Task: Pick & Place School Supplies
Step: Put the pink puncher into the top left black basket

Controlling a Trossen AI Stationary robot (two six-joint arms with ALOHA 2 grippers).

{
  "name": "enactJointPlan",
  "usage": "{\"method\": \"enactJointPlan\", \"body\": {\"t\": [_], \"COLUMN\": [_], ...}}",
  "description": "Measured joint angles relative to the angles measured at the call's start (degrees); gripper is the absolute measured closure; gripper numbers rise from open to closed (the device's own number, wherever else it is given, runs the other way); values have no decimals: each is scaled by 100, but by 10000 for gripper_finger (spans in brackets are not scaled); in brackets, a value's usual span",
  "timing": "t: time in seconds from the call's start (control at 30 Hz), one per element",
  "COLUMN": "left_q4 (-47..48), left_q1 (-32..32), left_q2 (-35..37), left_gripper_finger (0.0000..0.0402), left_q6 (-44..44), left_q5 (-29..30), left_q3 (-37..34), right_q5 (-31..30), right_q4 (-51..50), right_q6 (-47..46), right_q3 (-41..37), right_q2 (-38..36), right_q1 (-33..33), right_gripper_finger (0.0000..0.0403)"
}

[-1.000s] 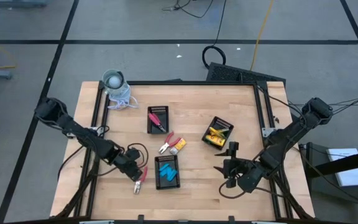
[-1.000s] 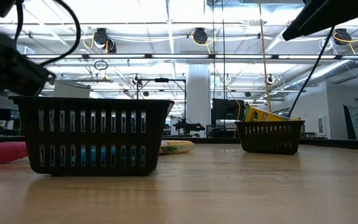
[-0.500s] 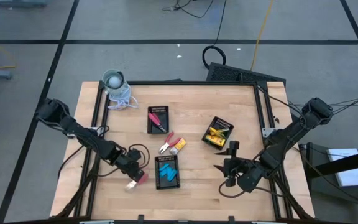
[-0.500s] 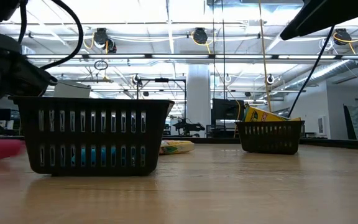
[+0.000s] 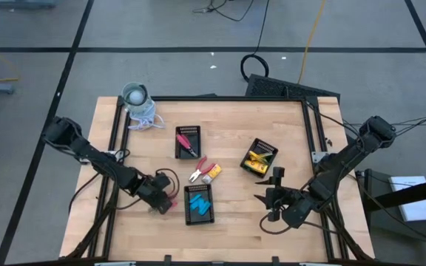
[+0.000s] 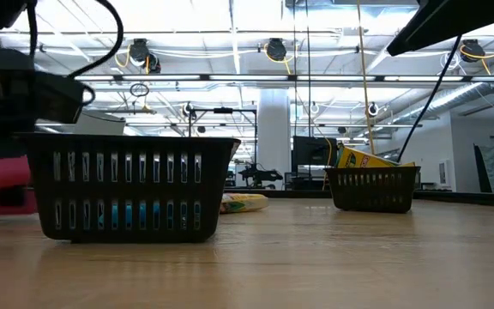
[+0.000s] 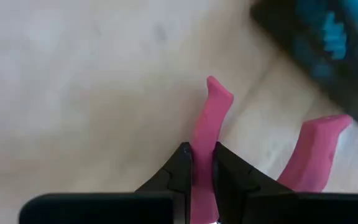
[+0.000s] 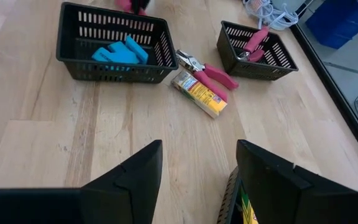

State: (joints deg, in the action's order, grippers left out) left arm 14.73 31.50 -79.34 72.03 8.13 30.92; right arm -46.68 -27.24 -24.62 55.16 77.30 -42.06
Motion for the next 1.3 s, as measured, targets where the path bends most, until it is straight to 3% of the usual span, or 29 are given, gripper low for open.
{"method": "enactJointPlan", "body": {"t": [0.37,0.53,0.7,0.9,1.07,1.3], "left_q4": [894,1180,1213,980,796,826], "left_q1": [-19,-345,-1212,-2442,-3356,-4279], "left_q2": [1157,1798,2053,1977,1680,610], "left_gripper_finger": [364,364,364,364,364,364], "left_q6": [-169,-667,-1927,-4140,-5885,-7608], "left_q5": [718,1212,1482,1501,770,-138], "left_q3": [4,11,135,846,1234,1497], "right_q5": [9,7,0,2,13,15], "right_q4": [2,4,5,16,27,47], "right_q6": [-36,-35,-26,-5,16,30], "right_q3": [0,0,0,0,0,0], "right_q2": [0,0,0,0,0,0], "right_q1": [92,87,91,160,201,203], "right_gripper_finger": [207,207,207,207,207,207]}}
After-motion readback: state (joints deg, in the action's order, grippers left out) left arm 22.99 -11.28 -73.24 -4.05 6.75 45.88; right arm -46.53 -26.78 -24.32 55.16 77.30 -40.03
